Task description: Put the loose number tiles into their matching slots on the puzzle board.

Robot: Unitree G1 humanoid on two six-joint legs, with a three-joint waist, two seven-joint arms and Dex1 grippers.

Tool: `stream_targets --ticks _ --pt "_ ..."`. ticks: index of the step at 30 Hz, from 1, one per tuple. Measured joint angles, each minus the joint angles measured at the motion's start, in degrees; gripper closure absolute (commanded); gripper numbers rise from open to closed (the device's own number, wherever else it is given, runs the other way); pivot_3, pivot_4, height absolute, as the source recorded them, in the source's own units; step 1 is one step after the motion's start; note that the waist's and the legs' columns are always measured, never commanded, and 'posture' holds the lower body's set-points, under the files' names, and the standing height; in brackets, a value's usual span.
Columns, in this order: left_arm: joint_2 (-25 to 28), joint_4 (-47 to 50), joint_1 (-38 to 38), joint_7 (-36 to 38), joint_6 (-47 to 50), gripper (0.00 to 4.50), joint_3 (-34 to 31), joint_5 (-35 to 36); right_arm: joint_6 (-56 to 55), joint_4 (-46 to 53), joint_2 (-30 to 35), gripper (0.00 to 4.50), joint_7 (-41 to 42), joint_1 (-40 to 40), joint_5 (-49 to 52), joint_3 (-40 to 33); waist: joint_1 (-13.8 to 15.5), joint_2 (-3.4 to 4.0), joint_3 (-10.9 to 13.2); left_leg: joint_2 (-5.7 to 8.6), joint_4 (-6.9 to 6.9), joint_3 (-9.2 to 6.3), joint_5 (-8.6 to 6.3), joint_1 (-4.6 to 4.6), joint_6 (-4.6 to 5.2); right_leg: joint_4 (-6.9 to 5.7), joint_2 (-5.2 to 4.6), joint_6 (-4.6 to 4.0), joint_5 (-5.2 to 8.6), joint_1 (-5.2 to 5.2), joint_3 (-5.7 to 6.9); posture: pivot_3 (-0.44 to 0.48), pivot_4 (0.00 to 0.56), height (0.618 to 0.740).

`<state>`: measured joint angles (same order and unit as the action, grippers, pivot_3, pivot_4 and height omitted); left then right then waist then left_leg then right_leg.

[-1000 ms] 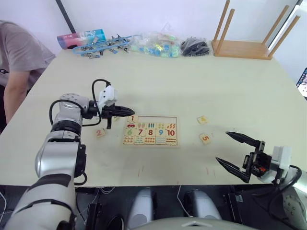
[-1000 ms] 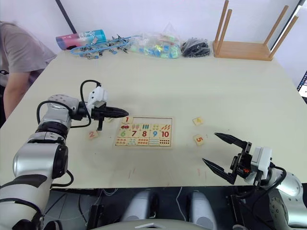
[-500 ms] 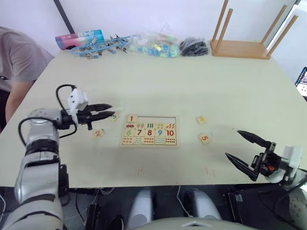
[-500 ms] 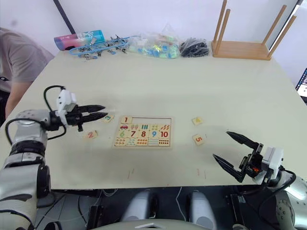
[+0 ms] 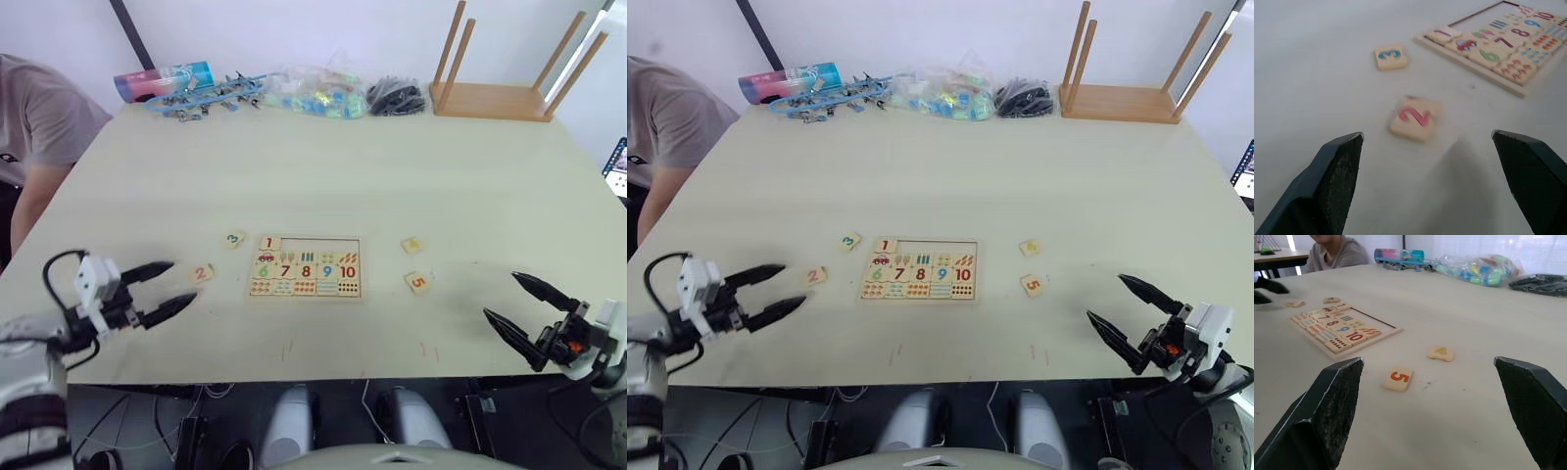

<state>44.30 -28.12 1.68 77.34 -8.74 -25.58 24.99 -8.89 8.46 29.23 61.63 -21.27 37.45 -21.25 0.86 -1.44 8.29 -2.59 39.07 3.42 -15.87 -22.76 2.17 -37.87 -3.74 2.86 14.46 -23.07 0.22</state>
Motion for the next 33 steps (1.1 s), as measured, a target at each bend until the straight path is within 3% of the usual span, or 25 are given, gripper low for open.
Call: stream_targets --ticks 4,12,33 --pt "-2.04 6.42 6.82 -3.90 0.80 0.05 -2.34 2.08 0.06 -0.77 0.39 0.00 1.51 -2.09 0.27 -1.28 0.08 -0.03 -0.04 0.02 0.00 -0.04 -0.01 0.00 0.01 0.02 -0.06 -0.08 0.04 0.01 0.07 0.000 0.150 0.737" --pt "-4.07 12.07 12.39 -7.50 1.26 0.05 -3.50 3.57 -0.09 -3.26 0.77 0.00 3.61 -3.92 0.53 -2.44 -0.11 0.00 -0.12 0.02 -0.04 0.01 -0.02 0.04 0.03 0.02 -0.06 -0.21 0.12 0.01 0.05 0.000 0.150 0.737" --pt "-3.36 11.63 10.85 -6.96 2.15 0.05 -3.40 3.96 -7.01 -7.63 1.05 0.00 6.64 -3.42 -4.34 -2.29 -0.08 0.01 -0.13 0.03 -0.05 0.04 -0.02 0.04 0.03 0.06 -0.01 -0.21 0.13 0.01 0.02 0.000 0.150 0.737"
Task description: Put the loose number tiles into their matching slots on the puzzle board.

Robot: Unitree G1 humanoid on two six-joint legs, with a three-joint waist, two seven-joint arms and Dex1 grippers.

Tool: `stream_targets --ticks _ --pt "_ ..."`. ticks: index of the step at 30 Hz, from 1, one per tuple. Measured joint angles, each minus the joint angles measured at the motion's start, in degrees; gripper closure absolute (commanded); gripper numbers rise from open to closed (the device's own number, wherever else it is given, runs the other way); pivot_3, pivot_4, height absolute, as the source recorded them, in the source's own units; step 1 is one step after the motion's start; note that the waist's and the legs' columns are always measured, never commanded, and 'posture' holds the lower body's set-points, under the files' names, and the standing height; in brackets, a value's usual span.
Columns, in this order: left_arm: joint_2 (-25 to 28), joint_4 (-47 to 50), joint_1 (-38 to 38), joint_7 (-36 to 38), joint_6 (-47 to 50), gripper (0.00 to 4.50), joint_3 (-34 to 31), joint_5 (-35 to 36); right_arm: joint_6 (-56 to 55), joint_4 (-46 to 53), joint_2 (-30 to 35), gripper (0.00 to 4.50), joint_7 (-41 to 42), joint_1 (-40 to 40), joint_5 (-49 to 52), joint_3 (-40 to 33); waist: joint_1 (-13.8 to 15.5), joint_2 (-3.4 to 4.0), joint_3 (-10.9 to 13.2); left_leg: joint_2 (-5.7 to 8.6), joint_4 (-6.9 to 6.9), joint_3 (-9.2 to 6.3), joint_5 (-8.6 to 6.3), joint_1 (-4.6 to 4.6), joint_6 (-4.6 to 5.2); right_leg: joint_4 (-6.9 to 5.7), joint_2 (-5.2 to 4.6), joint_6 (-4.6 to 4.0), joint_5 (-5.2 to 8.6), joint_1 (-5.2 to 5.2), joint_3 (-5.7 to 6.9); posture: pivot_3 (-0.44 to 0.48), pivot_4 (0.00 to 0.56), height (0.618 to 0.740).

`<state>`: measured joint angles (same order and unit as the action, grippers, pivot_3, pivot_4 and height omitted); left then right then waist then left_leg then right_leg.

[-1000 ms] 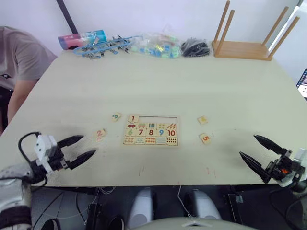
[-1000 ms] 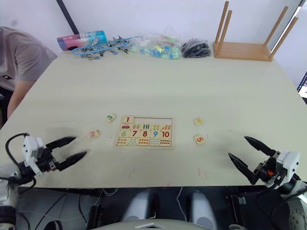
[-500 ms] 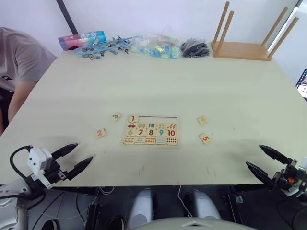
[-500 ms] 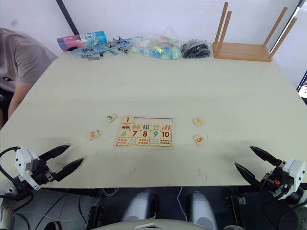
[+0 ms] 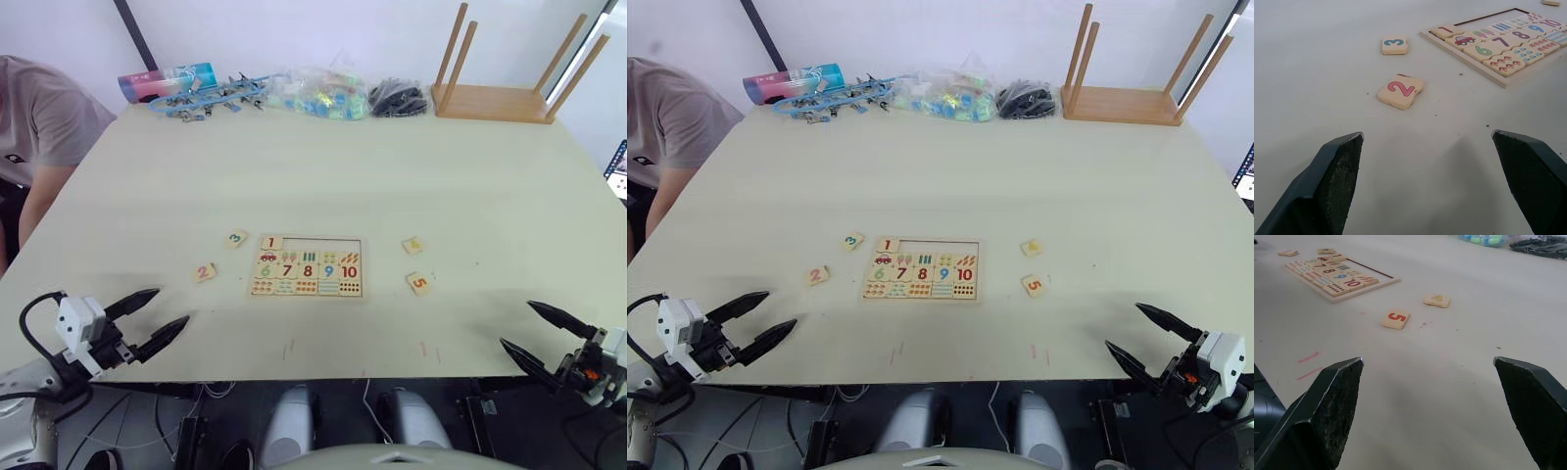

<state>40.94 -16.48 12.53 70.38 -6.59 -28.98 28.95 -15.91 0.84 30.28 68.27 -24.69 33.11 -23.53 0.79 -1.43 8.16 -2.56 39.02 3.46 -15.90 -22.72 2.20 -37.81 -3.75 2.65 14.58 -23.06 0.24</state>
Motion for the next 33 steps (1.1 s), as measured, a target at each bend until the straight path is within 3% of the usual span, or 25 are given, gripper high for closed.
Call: stream_targets --ticks 18,25,33 --pt "1.32 -2.83 -2.76 2.59 -0.06 0.05 0.56 -0.48 0.24 1.05 0.00 0.00 0.25 0.37 0.19 0.18 0.02 -0.01 0.00 0.00 0.00 0.01 0.00 0.00 0.00 0.02 -0.01 0.00 0.00 0.00 -0.01 0.000 0.150 0.737" --pt "6.24 -9.34 -11.20 6.91 -0.66 0.05 4.34 -2.85 2.58 6.64 0.31 0.00 1.54 -0.60 1.54 1.90 0.02 0.01 0.00 0.02 0.00 0.04 0.00 0.00 0.00 0.03 0.00 0.00 0.00 0.00 -0.02 0.000 0.150 0.737" --pt "10.56 -26.85 -29.44 16.01 -7.24 0.05 13.43 -9.93 7.04 11.12 3.56 0.00 4.35 1.10 4.26 3.43 0.07 -0.05 -0.01 0.26 0.00 0.03 0.00 -0.03 0.01 0.03 0.09 0.21 -0.12 0.00 -0.01 0.000 0.150 0.737"
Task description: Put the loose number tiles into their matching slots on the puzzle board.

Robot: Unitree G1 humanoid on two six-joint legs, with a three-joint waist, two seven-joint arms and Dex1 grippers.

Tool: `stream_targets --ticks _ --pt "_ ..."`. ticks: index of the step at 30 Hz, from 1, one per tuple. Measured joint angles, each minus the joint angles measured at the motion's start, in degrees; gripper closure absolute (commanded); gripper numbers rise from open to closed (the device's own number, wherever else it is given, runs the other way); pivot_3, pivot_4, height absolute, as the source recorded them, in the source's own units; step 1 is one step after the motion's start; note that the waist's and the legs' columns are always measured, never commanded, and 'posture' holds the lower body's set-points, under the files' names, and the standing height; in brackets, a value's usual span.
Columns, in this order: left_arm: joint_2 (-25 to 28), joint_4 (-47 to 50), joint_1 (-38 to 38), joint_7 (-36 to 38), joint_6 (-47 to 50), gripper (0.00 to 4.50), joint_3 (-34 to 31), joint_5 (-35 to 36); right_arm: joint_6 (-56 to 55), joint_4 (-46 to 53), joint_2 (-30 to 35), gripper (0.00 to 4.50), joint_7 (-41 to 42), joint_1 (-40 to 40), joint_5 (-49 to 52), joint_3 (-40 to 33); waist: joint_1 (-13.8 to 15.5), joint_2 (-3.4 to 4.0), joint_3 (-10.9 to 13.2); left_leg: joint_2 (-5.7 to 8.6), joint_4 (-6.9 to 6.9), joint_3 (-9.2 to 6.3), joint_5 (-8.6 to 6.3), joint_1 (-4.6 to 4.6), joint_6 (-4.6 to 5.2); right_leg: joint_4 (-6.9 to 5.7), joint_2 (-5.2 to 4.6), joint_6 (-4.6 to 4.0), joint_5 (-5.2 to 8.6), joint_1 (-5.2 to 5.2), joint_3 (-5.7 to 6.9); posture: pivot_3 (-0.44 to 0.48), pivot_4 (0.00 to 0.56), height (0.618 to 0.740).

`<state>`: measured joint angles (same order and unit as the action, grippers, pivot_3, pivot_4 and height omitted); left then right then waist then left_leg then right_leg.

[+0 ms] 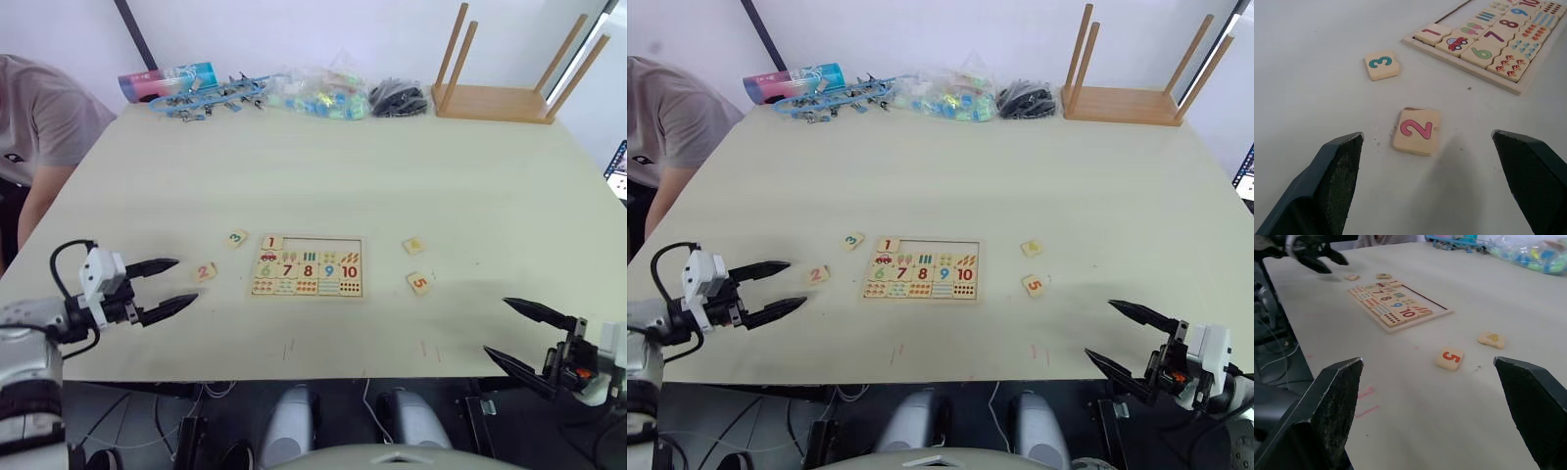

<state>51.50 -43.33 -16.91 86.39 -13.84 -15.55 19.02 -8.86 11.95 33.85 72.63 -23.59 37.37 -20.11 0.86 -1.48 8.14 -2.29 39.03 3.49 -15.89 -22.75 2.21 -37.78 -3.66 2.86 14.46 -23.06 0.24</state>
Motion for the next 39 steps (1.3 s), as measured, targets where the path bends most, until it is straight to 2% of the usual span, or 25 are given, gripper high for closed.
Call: stream_targets --ticks 3,6,12,13,22,23,25,28,32,39 --pt "0.29 -3.48 -3.98 2.32 -1.90 0.05 2.06 -1.60 0.35 0.56 0.07 0.00 0.16 1.31 0.14 0.55 -0.12 0.00 0.00 0.00 0.00 0.02 0.00 0.00 0.00 0.00 0.01 0.02 -0.01 -0.01 -0.02 0.000 0.150 0.737" --pt "0.37 -10.42 -10.89 4.11 -5.70 0.05 8.33 -4.45 1.05 0.28 0.13 0.00 0.10 3.91 -0.18 1.61 -0.10 -0.02 0.01 0.01 0.01 0.10 0.00 -0.03 0.00 -0.01 0.07 0.02 -0.01 -0.01 -0.01 0.000 0.150 0.737" --pt "0.85 -16.29 -15.11 4.27 -9.35 0.05 14.55 -5.85 1.15 0.26 0.17 0.00 0.01 4.31 -0.34 1.65 -0.08 -0.04 0.03 -0.01 0.01 0.08 0.00 -0.06 0.00 -0.02 0.09 0.02 -0.01 -0.02 0.00 0.000 0.150 0.737" --pt "1.63 -19.39 -18.15 4.27 -10.89 0.05 16.44 -7.04 1.13 0.28 0.30 0.00 0.02 4.30 -0.36 1.58 -0.01 -0.05 0.03 0.01 0.02 0.09 0.00 -0.07 0.00 -0.03 0.08 0.03 -0.02 -0.01 0.01 0.000 0.150 0.737" --pt "2.22 -23.96 -20.14 4.31 -14.12 0.05 17.82 -8.06 1.06 0.52 0.35 0.00 -0.22 3.51 -0.45 1.18 -0.09 -0.03 0.03 -0.03 0.02 -0.03 0.00 -0.05 0.00 -0.04 0.07 0.03 -0.01 -0.02 -0.01 0.000 0.150 0.737" --pt "2.21 -24.72 -20.14 4.35 -14.12 0.43 17.80 -7.67 1.02 0.56 0.34 0.00 -0.52 3.52 -0.65 1.18 -0.11 -0.03 0.03 -0.03 0.02 -0.04 0.00 -0.04 0.00 -0.05 0.07 0.03 -0.01 -0.02 -0.01 0.000 0.150 0.737" --pt "2.21 -24.75 -20.14 4.37 -14.09 0.70 17.79 -7.51 1.02 0.56 0.34 0.00 -0.53 3.59 -0.69 1.19 -0.10 -0.03 0.03 -0.03 0.02 -0.04 0.00 -0.04 0.00 -0.05 0.07 0.03 -0.01 -0.02 -0.01 0.000 0.150 0.737" --pt "2.15 -24.90 -20.14 4.37 -14.04 2.08 17.74 -7.34 1.02 0.56 0.34 0.00 -0.54 4.12 -0.71 1.20 -0.10 -0.03 0.03 -0.03 0.02 -0.04 0.00 -0.04 0.00 -0.05 0.07 0.03 -0.02 -0.02 -0.01 0.000 0.150 0.737" --pt "2.06 -24.99 -20.10 4.37 -14.04 3.58 17.73 -6.84 1.03 0.55 0.34 0.00 -0.47 4.77 -0.75 1.22 -0.09 -0.03 0.03 -0.03 0.02 -0.04 0.00 -0.04 0.00 -0.05 0.06 0.03 -0.02 -0.02 -0.01 0.000 0.150 0.737" --pt "1.84 -24.81 -19.33 4.37 -14.04 3.55 17.68 -5.22 1.05 0.55 0.34 0.00 -0.41 5.38 -0.75 1.33 -0.07 -0.03 0.03 -0.03 0.02 -0.04 0.00 -0.04 0.00 -0.05 0.06 0.03 -0.02 -0.02 -0.01 0.000 0.150 0.737"
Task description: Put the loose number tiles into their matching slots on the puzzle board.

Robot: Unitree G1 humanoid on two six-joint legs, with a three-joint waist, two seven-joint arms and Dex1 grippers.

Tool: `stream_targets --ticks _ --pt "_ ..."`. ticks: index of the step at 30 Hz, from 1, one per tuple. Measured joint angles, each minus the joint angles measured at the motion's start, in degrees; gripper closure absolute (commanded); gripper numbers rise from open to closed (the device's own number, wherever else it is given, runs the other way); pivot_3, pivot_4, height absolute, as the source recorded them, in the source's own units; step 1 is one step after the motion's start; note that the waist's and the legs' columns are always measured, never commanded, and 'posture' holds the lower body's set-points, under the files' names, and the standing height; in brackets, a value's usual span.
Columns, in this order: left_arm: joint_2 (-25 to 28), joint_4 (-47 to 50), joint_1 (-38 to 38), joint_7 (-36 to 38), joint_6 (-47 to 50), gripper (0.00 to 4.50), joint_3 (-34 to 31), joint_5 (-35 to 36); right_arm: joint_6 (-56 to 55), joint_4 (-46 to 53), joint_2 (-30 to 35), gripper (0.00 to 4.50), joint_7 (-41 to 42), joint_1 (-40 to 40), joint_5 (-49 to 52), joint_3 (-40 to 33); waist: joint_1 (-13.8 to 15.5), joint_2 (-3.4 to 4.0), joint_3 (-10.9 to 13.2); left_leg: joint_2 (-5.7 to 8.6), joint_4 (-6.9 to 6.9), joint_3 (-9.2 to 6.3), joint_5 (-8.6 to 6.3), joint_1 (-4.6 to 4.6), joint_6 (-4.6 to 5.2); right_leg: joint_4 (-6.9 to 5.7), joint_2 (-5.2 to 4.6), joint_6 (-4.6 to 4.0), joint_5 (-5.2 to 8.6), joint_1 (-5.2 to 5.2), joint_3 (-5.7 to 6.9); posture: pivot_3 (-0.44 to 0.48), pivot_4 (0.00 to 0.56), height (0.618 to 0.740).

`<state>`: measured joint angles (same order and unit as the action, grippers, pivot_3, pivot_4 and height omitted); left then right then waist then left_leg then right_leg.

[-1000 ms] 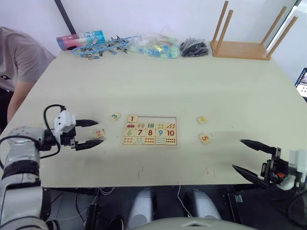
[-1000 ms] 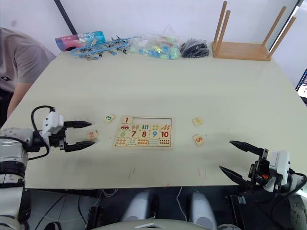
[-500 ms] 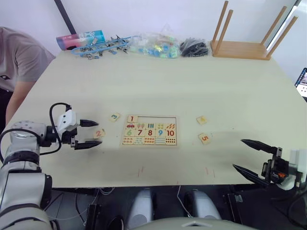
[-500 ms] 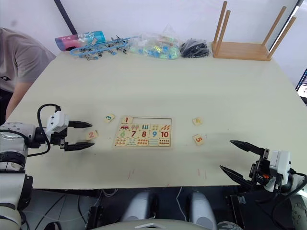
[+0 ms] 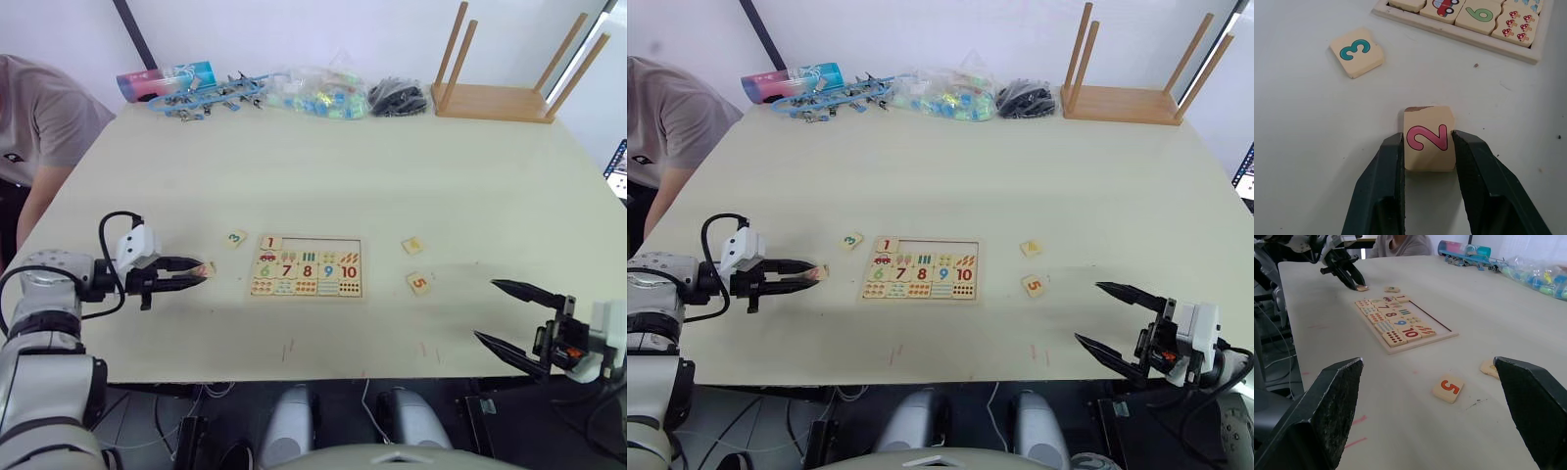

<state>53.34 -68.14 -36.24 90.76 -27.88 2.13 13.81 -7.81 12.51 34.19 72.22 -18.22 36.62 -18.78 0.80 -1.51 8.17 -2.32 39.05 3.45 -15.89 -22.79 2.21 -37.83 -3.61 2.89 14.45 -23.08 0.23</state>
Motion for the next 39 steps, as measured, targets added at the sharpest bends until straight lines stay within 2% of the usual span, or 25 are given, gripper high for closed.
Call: stream_targets --ticks 4,13,18,22,39 --pt "0.01 1.19 0.01 0.00 0.13 3.55 0.41 0.57 0.00 0.00 -0.04 0.00 0.05 0.09 0.00 0.45 0.01 -0.01 0.01 0.00 0.01 -0.01 0.00 -0.01 0.00 0.00 0.00 0.00 0.00 0.00 0.00 0.000 0.150 0.737" --pt "-0.24 12.88 -4.01 0.04 6.65 3.55 4.15 4.73 -0.34 0.09 -1.75 0.00 -0.94 1.20 -0.16 1.66 -0.01 -0.02 0.02 0.02 0.05 -0.04 0.00 -0.05 0.00 -0.01 0.03 0.00 0.00 0.00 0.00 0.000 0.150 0.737" --pt "-3.55 16.21 -7.69 0.05 14.11 3.55 5.38 7.51 -1.03 0.16 -2.70 0.00 -1.33 1.94 -0.16 2.56 0.07 -0.03 0.03 0.05 0.10 -0.06 0.00 -0.09 0.00 -0.01 0.03 0.02 0.00 0.01 0.01 0.000 0.150 0.737" --pt "-4.22 17.69 -10.99 0.05 15.25 3.55 7.54 7.37 -1.28 0.28 -3.21 0.00 -1.50 2.15 -0.21 3.15 -0.01 -0.04 0.04 0.06 0.10 -0.06 0.00 -0.08 0.00 -0.01 0.07 0.01 0.00 0.01 0.00 0.000 0.150 0.737" --pt "-13.20 17.27 -21.99 -0.07 15.49 3.55 13.66 -10.68 -4.62 -0.11 -6.22 0.00 -3.41 2.86 -2.64 4.60 0.00 -0.06 0.06 0.08 0.11 0.09 0.01 -0.12 0.00 0.00 0.12 0.02 0.00 0.01 -0.02 0.000 0.150 0.737"
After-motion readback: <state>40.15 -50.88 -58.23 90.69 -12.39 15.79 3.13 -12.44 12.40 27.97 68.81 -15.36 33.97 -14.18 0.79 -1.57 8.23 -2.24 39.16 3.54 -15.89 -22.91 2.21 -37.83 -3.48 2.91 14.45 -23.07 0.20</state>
